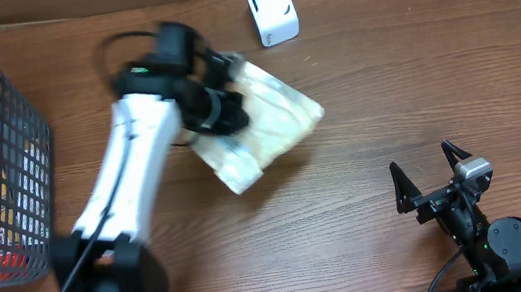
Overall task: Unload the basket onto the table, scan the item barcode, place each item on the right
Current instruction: 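Lift the clear plastic bag out and place it on the table, then withdraw the left gripper back toward the basket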
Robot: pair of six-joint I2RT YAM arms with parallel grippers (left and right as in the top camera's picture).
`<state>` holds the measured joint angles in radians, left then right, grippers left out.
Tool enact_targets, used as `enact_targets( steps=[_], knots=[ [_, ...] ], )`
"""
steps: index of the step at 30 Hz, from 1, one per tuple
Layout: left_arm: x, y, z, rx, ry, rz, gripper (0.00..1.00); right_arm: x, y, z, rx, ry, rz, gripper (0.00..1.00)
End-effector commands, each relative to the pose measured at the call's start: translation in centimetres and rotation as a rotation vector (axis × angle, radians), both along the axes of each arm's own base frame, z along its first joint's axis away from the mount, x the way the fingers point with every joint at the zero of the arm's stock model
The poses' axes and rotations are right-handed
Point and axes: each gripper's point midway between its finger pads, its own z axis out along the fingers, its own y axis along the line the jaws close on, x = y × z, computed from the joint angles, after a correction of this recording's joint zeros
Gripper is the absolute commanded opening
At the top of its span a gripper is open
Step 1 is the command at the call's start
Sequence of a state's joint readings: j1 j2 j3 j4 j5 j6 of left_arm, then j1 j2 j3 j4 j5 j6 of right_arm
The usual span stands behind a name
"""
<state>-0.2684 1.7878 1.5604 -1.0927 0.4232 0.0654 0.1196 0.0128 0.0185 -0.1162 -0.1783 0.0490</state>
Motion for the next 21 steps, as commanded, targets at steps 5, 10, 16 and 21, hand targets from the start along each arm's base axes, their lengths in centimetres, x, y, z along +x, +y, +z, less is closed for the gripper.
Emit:
enact_targets(
  steps=[5, 10, 16, 21],
  knots=[
    [-2.0, -5.8, -6.6, 0.016, 0.1, -0.142, 0.05, -0.1, -0.1, 0.8, 0.005, -0.021, -0.005, 1.0],
    [-1.5, -8.4, -6.8, -0.041, 0.085, -0.127, 0.61, -0.1, -0.1, 0.8, 0.005, -0.021, -0.005, 1.0],
    [1.8, -7.7, -2.1, -0.061, -0.011, -0.064, 1.0, -0.1, -0.1, 0.8, 0.005, -0.021, -0.005, 1.0],
    [5.9, -1.9, 6.2, -0.01, -0.137, 0.092, 1.0, -0.1, -0.1, 0.8, 0.005, -0.021, -0.005, 1.0]
  ],
)
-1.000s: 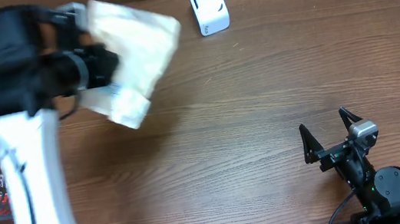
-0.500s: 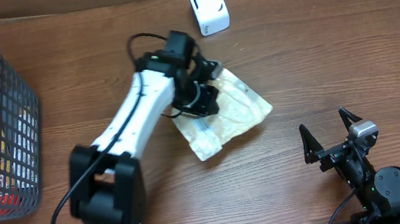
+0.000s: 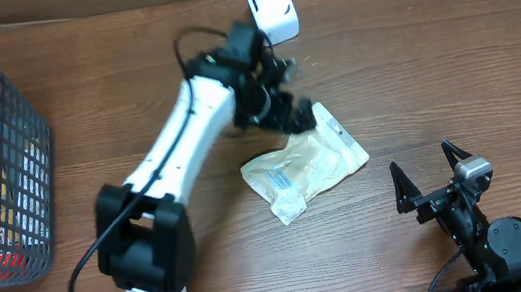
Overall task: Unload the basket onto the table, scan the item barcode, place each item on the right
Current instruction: 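Withdraw the left gripper back toward the basket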
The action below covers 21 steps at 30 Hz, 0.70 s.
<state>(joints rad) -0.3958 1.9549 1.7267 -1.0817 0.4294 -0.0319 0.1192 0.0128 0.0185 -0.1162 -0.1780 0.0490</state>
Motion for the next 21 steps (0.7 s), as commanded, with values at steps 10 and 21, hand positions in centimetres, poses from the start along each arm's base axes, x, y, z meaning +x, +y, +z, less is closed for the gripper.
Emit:
enact_targets(
  steps=[10, 21],
  knots=[
    [5.5, 26.2, 23.5, 0.018, -0.421, 0.719, 1.0, -0.1, -0.1, 0.8, 0.005, -0.021, -0.004, 1.0],
    [-6.0, 52.0, 20.4, 0.259, -0.259, 1.551, 1.0, -0.1, -0.1, 0.8, 0.005, -0.021, -0.004, 1.0]
  ],
)
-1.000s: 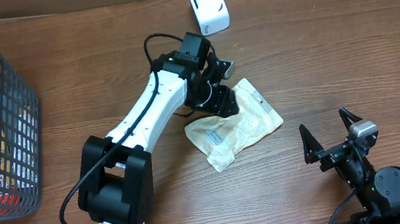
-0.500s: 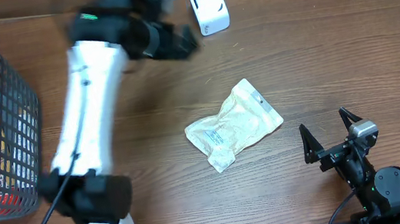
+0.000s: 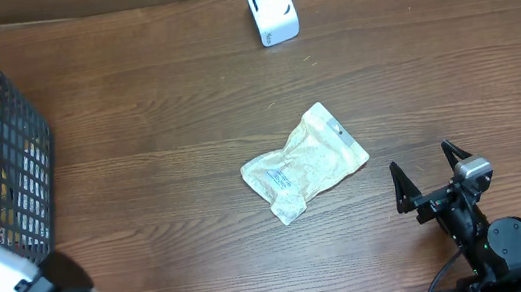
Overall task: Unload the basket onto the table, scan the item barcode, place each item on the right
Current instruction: 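Withdraw the left gripper back toward the basket, then grasp the spaghetti package in the basket with the left gripper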
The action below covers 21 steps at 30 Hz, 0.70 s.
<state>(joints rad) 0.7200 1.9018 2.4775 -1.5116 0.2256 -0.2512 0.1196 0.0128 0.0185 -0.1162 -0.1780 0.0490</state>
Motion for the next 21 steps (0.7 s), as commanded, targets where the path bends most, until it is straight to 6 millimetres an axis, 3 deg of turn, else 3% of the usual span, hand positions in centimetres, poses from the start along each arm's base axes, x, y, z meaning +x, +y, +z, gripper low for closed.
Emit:
enact_targets(
  steps=[1, 6, 9, 16, 21],
  knots=[
    [-3.9, 4.6, -1.2, 0.056, 0.095, 0.194, 1.0, -0.1, -0.1, 0.8, 0.005, -0.021, -0.004, 1.0],
    [-6.5, 6.9, -3.3, 0.161, 0.273, 0.231, 1.0, -0.1, -0.1, 0.8, 0.005, -0.021, -0.004, 1.0],
    [-7.7, 8.3, -5.8, 0.185, 0.382, 0.267, 1.0, -0.1, -0.1, 0.8, 0.005, -0.021, -0.004, 1.0],
    [-6.5, 9.4, -11.0, 0.2, 0.458, 0.17, 1.0, -0.1, -0.1, 0.8, 0.005, -0.021, -0.004, 1.0],
    [-5.8, 10.1, -13.2, 0.228, 0.476, 0.128, 1.0, -0.1, -0.1, 0.8, 0.006, -0.021, -0.004, 1.0]
  ],
)
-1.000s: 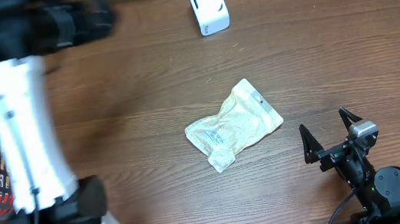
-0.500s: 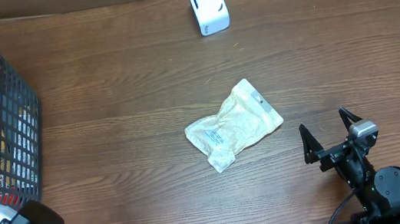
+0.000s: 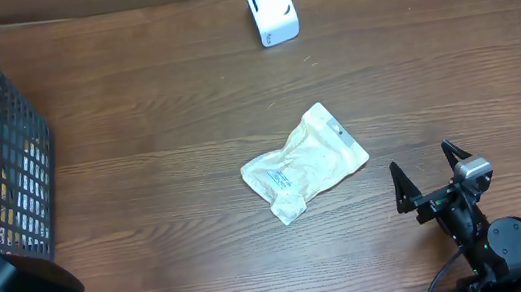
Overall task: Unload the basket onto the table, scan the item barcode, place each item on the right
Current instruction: 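Grasp the spaghetti package in the basket with the left gripper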
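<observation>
A pale pouch (image 3: 303,164) with a printed label lies flat near the middle of the table, with nothing touching it. The white scanner (image 3: 271,9) stands at the far edge, well apart from the pouch. My right gripper (image 3: 430,172) rests open and empty at the near right, to the right of the pouch. Of my left arm only a white link and a dark end show at the left edge by the basket. Its fingers are out of the frame.
A grey wire basket (image 3: 24,127) stands at the far left with several packaged goods inside. The left arm's black base joint sits at the near left corner. A cardboard wall runs along the back edge.
The dark end of my left arm was at the basket's far left rim and now shows lower at the left edge, over the basket's inside. Pouch, scanner and right gripper are unmoved.
My left gripper first held the pouch up, left of the scanner. Then the pouch lay on the table in front of the scanner, with the gripper at its far edge. After that the arm was away at the basket, where it still is.
</observation>
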Robot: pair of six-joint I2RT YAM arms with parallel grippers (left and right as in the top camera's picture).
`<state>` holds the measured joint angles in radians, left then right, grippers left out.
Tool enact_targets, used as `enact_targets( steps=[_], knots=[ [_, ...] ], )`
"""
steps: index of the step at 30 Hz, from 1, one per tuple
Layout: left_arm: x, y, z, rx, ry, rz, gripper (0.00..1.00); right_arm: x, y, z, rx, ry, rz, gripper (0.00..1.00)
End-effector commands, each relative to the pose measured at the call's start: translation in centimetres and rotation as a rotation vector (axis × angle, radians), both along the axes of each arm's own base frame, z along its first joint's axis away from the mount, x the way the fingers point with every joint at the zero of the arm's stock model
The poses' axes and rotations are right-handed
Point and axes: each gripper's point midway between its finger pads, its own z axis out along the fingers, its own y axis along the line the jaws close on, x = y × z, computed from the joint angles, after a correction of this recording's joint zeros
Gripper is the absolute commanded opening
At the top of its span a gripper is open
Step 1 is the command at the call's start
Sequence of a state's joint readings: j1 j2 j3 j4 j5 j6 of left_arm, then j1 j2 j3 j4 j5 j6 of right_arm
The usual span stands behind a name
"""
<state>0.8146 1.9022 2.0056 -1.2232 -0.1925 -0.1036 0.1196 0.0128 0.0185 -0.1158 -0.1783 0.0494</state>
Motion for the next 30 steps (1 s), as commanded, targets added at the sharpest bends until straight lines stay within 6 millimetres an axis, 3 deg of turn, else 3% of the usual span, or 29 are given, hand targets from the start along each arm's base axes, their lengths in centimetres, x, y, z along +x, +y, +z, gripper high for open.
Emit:
enact_targets(
  steps=[1, 6, 20, 30],
  knots=[
    [0.2, 0.3, -1.4, 0.024, 0.054, -0.06, 1.0, -0.1, -0.1, 0.8, 0.005, -0.021, -0.005, 1.0],
    [0.9, 1.0, -3.9, 0.003, 0.085, -0.078, 1.0, -0.1, -0.1, 0.8, 0.005, -0.021, -0.005, 1.0],
    [1.9, 1.4, -14.6, -0.156, 0.255, -0.12, 1.0, -0.1, -0.1, 0.8, 0.005, -0.021, -0.005, 1.0],
    [4.1, 1.0, -19.7, -0.237, 0.237, -0.269, 1.0, -0.1, -0.1, 0.8, 0.005, -0.021, -0.005, 1.0]
  ],
)
